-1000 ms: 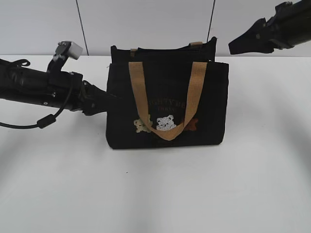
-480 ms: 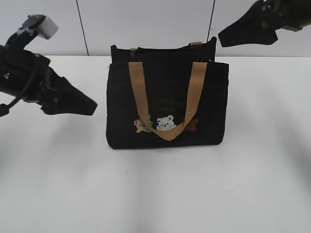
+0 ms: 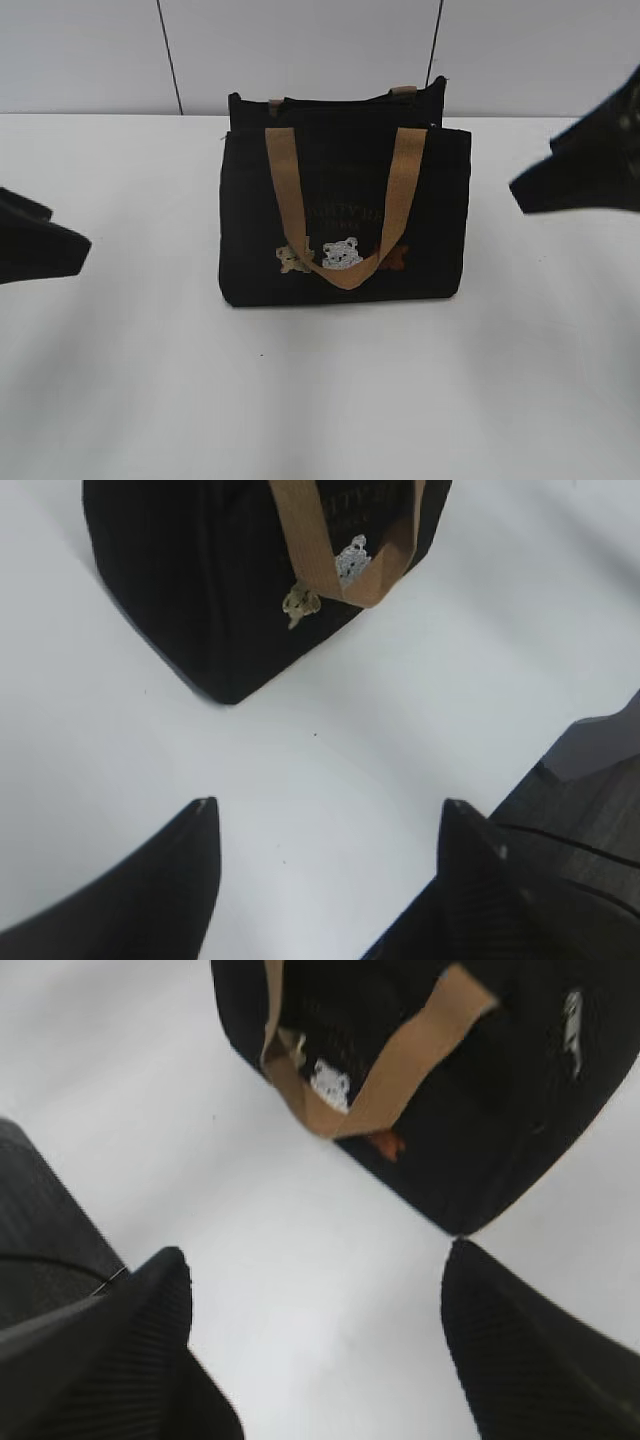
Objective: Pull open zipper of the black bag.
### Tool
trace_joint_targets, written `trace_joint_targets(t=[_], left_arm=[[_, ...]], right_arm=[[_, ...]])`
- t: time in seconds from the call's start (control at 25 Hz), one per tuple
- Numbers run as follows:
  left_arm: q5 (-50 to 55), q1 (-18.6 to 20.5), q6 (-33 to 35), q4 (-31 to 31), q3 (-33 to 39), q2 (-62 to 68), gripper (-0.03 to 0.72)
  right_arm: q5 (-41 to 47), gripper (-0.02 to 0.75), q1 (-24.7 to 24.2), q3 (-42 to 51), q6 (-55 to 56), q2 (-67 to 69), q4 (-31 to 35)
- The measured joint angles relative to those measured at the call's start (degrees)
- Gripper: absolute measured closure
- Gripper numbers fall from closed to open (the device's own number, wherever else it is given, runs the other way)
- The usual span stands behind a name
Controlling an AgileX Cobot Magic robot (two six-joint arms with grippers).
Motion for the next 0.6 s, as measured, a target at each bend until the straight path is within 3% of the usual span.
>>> trace_joint_targets(t=[0.16, 0.4, 0.6], left_arm=[[1.42, 0.0, -10.66, 5.56, 4.12, -10.29, 0.183], [8.45, 0.0, -29.9, 21.6, 6.0, -25.74, 0.183], [12.91, 0.0, -38.99, 29.47, 6.49, -36.22, 0.183]], right_arm=[[0.36, 0.152, 0.0, 9.17, 1.64, -9.23, -0.48], [0.5, 0.152, 0.0, 18.9, 9.03, -25.13, -5.03], [1.67, 0.152, 0.0, 22.54, 18.9, -37.96, -10.93]])
